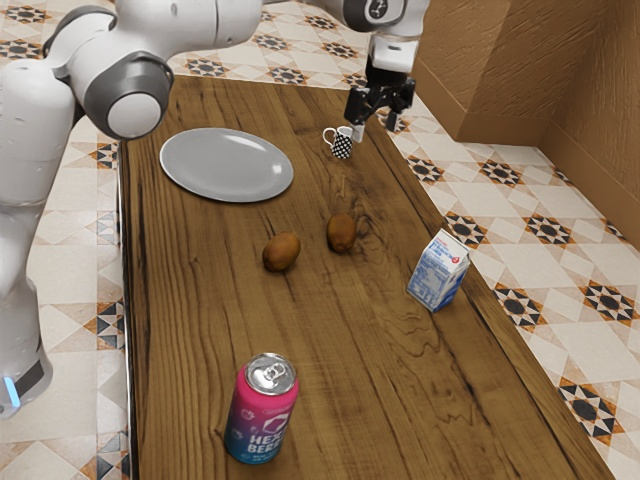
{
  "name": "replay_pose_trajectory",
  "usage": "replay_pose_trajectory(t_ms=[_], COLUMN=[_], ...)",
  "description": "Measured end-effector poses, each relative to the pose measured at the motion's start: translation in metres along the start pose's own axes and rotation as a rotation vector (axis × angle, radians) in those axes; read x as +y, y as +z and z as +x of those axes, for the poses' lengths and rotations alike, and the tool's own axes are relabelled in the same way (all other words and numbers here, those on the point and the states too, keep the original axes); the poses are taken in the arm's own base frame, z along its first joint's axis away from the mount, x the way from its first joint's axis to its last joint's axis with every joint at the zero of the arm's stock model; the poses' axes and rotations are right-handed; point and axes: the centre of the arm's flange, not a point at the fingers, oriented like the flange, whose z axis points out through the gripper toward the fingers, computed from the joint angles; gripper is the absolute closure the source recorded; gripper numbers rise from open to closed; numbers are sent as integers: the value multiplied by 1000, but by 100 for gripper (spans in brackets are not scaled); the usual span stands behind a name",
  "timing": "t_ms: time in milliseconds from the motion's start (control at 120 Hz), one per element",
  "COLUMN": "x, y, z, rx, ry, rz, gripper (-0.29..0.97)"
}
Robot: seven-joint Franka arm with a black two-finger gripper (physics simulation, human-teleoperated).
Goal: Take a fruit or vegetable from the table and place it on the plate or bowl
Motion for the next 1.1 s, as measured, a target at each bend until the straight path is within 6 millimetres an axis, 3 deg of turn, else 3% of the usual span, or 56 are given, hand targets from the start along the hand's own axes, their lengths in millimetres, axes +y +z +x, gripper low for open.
replay_pose_trajectory(t_ms=[358,400,450,475,508,542,600,658,725,817,917,950,1100], x=[1,9,43,61,77,89,90,74,58,49,47,52,84], y=[-2,-43,-130,-160,-181,-189,-169,-120,-82,-57,-56,-66,-124], z=[0,0,-8,-14,-13,3,45,72,70,50,21,11,-73], rx=[1,14,48,63,75,86,82,49,18,-14,-35,-36,-28], ry=[91,105,127,132,149,185,245,227,106,-107,-327,-393,-723], rz=[-3,61,195,239,261,261,206,108,30,-42,-75,-73,-52], gripper=[0,0,0,0,0,0,0,0,0,0,0,0,0])
